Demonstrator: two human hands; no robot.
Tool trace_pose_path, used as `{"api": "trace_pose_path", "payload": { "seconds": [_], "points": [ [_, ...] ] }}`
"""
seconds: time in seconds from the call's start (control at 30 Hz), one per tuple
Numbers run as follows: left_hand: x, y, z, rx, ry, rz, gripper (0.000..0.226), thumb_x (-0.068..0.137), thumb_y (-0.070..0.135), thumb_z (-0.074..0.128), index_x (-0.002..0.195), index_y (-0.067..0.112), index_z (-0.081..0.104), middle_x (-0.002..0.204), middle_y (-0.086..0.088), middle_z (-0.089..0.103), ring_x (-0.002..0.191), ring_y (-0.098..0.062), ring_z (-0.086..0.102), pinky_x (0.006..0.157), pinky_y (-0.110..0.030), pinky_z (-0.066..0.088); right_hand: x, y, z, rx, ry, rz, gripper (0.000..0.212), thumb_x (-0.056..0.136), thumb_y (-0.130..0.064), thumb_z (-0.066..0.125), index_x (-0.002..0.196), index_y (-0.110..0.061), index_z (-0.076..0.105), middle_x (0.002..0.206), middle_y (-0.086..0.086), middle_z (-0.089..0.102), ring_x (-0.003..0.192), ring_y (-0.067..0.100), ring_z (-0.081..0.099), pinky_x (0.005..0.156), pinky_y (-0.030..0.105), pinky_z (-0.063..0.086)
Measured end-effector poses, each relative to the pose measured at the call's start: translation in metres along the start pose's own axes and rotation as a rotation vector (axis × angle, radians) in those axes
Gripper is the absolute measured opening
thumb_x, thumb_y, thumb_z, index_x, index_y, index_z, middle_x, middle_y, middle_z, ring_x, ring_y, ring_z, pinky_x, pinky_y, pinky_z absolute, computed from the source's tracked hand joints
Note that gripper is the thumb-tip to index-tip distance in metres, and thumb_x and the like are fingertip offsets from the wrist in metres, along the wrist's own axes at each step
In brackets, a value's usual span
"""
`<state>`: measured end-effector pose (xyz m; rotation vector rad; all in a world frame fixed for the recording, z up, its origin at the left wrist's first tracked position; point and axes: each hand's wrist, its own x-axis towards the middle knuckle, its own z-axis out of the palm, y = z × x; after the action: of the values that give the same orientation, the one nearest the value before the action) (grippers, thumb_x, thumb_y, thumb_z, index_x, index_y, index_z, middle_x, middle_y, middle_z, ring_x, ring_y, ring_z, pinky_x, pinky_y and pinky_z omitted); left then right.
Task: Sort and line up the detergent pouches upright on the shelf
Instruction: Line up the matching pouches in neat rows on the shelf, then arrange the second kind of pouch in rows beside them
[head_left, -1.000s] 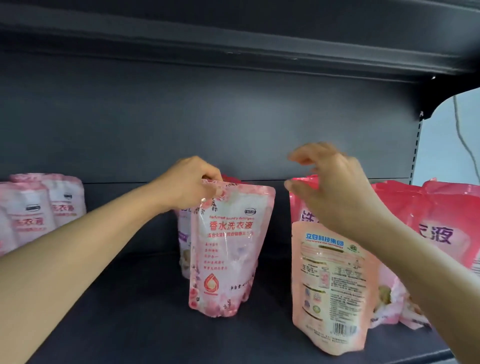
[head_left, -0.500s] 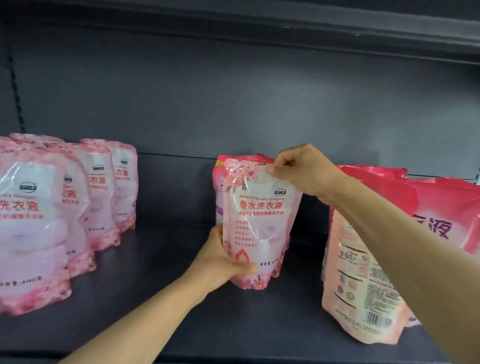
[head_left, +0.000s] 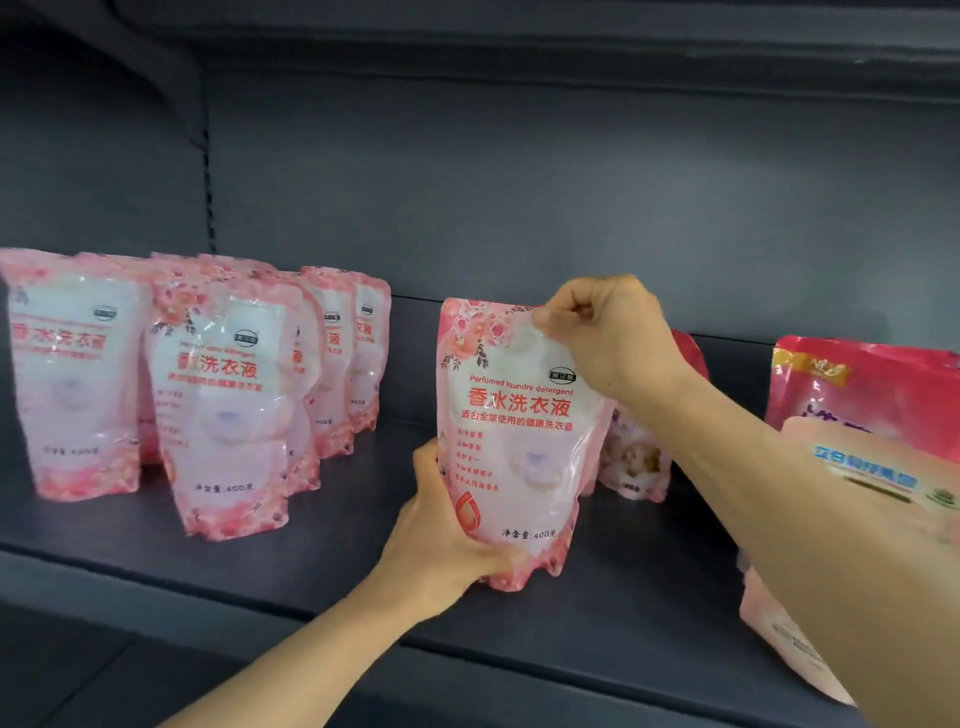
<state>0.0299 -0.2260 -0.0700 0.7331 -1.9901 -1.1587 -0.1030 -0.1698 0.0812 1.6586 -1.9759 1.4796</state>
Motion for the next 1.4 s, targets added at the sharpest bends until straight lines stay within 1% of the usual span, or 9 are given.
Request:
{"api": "trace_pose_path", "payload": {
  "seconds": [0.1,0.27,0.47,0.57,0.7,0.87,1.13,1.33,1.4],
  "points": [
    [-0.009,-0.011,-0.037,0.056,0.03,0.0,0.096,0.056,0.019,0.086,0.117,0.039,0.015,0.107,0.023,0.052,0.094,0.006,0.054,0.065,-0.008,0.047,0.0,-0.017,0.027,0.022,0.011,-0.019,0.019,0.088,-0.01,0.064,0.073,0.002,0.067,0.053,-0.012,0.05,0.038,-0.007,0.044,0.039,0.005,0.031],
    [-0.009,-0.028,-0.08,0.113,0.043,-0.01,0.099,0.056,0.021,0.086,0.122,0.038,0.013,0.109,0.025,0.046,0.104,-0.001,0.051,0.086,-0.022,0.05,0.004,-0.041,0.068,-0.018,0.059,-0.035,0.019,0.087,-0.013,0.064,0.075,0.0,0.069,0.057,-0.012,0.054,0.048,0.003,0.046,0.045,0.008,0.037],
    [-0.003,-0.046,-0.095,0.086,0.025,0.023,0.106,0.054,0.027,0.086,0.132,0.037,0.014,0.111,0.025,0.049,0.103,0.001,0.053,0.089,-0.028,0.052,0.0,-0.053,0.089,-0.049,0.125,-0.027,0.017,0.087,-0.014,0.065,0.076,-0.001,0.067,0.059,-0.01,0.057,0.048,-0.004,0.051,0.045,0.007,0.04],
    [-0.003,-0.056,-0.094,0.08,0.056,0.051,0.101,0.045,0.041,0.083,0.123,0.046,0.019,0.11,0.027,0.053,0.104,-0.002,0.056,0.09,-0.036,0.053,-0.009,-0.052,0.091,0.082,0.21,0.028,0.012,0.083,-0.024,0.071,0.085,-0.014,0.064,0.076,-0.005,0.063,0.061,0.005,0.053,0.052,0.014,0.046],
    [-0.003,-0.059,-0.094,0.097,0.057,0.083,0.099,0.043,0.05,0.079,0.121,0.047,0.018,0.113,0.025,0.051,0.106,-0.007,0.055,0.089,-0.039,0.053,-0.035,-0.045,0.089,0.419,0.211,0.22,0.041,0.081,-0.027,0.072,0.115,-0.023,0.048,0.102,-0.009,0.06,0.087,0.006,0.064,0.067,0.015,0.052],
    [-0.005,-0.058,-0.093,0.122,0.064,0.12,0.101,0.051,0.048,0.082,0.128,0.04,0.017,0.118,0.019,0.051,0.108,-0.008,0.055,0.087,-0.037,0.055,-0.081,-0.01,0.104,0.419,0.027,0.222,0.018,0.092,-0.012,0.057,0.109,-0.017,0.06,0.102,-0.007,0.072,0.094,0.007,0.069,0.079,0.026,0.057],
    [-0.007,-0.056,-0.092,0.139,0.104,0.115,0.1,0.055,0.038,0.087,0.13,0.033,0.021,0.115,0.021,0.047,0.105,-0.005,0.052,0.086,-0.029,0.051,-0.096,0.007,0.123,0.37,0.137,0.156,0.012,0.096,-0.017,0.05,0.102,-0.016,0.06,0.094,-0.01,0.071,0.087,0.0,0.066,0.069,0.012,0.051],
    [-0.008,-0.057,-0.092,0.168,0.122,0.078,0.1,0.056,0.037,0.087,0.132,0.032,0.022,0.125,0.014,0.051,0.114,-0.01,0.054,0.093,-0.037,0.052,-0.105,0.015,0.133,0.371,0.154,0.131,0.01,0.095,-0.018,0.051,0.096,-0.017,0.061,0.085,-0.014,0.069,0.082,-0.001,0.065,0.069,0.011,0.05],
    [-0.008,-0.056,-0.092,0.165,0.122,0.076,0.1,0.056,0.035,0.087,0.133,0.03,0.022,0.124,0.014,0.051,0.112,-0.009,0.054,0.092,-0.031,0.051,-0.105,0.016,0.133,0.371,0.147,0.128,0.009,0.095,-0.018,0.051,0.094,-0.02,0.06,0.083,-0.017,0.068,0.082,0.0,0.064,0.069,0.011,0.05]
  ]
}}
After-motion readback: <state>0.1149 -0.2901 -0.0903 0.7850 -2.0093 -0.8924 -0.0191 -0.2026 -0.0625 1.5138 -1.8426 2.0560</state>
